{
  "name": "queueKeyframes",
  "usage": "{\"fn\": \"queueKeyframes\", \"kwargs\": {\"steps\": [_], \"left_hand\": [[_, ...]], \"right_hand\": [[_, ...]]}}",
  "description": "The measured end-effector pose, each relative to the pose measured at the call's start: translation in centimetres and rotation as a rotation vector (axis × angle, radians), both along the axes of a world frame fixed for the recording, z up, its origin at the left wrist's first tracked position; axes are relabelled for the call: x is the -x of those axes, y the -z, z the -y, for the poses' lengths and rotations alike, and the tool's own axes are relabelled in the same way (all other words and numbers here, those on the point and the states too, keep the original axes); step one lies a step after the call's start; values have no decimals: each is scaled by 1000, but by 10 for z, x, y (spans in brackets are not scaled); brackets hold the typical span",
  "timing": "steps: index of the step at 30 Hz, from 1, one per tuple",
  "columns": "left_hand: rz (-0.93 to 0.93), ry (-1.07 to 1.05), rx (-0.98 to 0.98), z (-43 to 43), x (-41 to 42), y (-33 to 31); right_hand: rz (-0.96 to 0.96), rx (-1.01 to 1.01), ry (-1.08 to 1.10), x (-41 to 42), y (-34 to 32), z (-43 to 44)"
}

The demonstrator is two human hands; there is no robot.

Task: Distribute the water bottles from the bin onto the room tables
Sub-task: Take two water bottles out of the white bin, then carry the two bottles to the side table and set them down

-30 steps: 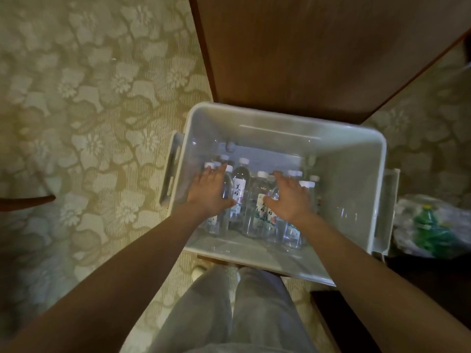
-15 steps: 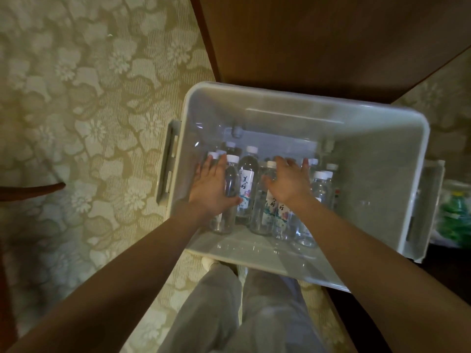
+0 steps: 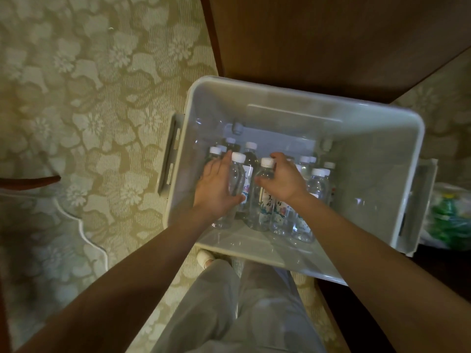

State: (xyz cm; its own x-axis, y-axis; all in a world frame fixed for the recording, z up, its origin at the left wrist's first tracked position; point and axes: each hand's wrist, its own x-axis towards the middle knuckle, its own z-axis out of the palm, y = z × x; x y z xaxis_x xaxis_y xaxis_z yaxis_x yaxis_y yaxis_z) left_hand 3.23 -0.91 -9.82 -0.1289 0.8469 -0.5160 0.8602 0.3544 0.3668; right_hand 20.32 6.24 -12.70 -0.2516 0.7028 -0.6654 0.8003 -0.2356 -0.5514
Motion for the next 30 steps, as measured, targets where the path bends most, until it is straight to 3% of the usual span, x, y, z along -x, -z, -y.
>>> {"fn": "queueKeyframes", "kwargs": {"steps": [4, 13, 20, 30], "left_hand": [[216, -142, 26, -3, -2, -11], [531, -257, 124, -4, 17, -36], [543, -259, 42, 10, 28, -53], [782, -333, -161, 22, 74, -133]], "right_hand": [[-209, 145, 152, 5, -17, 11], [-332, 295, 240, -4, -46, 31], [-325, 191, 273, 4, -81, 34], [-411, -38, 238, 47, -172, 21]]}}
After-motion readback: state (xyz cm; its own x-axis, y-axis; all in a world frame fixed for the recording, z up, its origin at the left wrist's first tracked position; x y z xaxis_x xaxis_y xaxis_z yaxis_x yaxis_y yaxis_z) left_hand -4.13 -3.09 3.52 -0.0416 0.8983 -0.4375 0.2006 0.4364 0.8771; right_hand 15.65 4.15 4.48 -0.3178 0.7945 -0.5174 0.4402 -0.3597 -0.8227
